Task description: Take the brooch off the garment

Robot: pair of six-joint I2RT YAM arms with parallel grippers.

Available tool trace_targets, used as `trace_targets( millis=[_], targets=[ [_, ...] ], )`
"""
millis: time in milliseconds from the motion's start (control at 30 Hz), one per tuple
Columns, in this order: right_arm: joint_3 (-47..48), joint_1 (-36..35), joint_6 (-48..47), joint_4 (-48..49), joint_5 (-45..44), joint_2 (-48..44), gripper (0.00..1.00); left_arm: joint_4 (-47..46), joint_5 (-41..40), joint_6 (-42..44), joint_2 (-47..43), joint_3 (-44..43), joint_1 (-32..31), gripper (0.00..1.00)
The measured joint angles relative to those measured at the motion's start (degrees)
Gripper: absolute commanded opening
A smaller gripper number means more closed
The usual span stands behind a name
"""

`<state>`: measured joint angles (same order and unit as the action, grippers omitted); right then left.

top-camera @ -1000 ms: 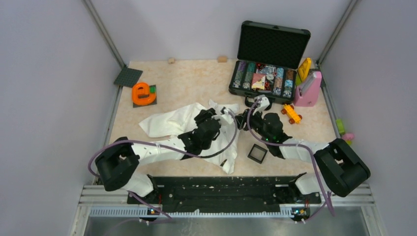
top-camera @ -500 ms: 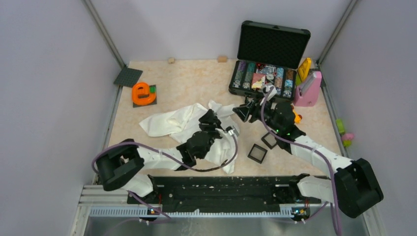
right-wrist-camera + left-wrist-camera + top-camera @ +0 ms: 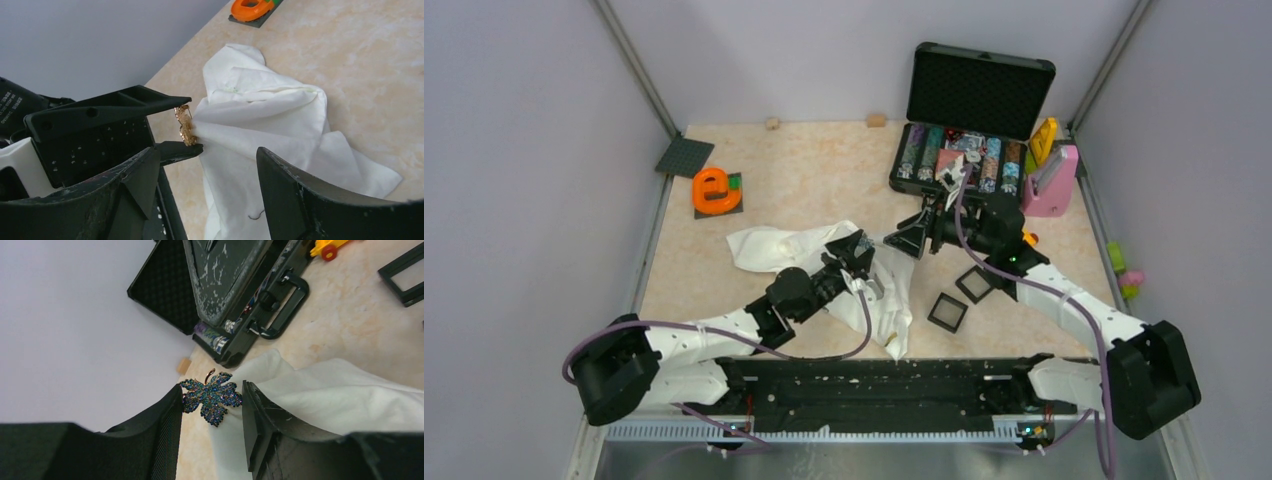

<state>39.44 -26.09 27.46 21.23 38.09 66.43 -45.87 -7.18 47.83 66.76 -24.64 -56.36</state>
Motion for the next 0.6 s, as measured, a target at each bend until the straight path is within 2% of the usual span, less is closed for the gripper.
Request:
trace_targets(
  millis=[267, 433, 600],
  targets=[
    [1.4, -0.5, -0.8, -1.9, 6.9, 3.2, 0.63, 1.7, 7.1, -2.1, -1.0, 0.8, 0.5, 0.00],
    [3.3, -2.9, -3.4, -4.0, 7.3, 3.5, 0.52, 3.2, 9.7, -2.8, -1.3, 0.8, 0.5, 0.00],
    [5.0, -4.5, -5.5, -6.1, 6.7, 4.5, 0.45, 4.6, 11.0, -2.8, -1.4, 0.7, 0.5, 0.00]
  ],
)
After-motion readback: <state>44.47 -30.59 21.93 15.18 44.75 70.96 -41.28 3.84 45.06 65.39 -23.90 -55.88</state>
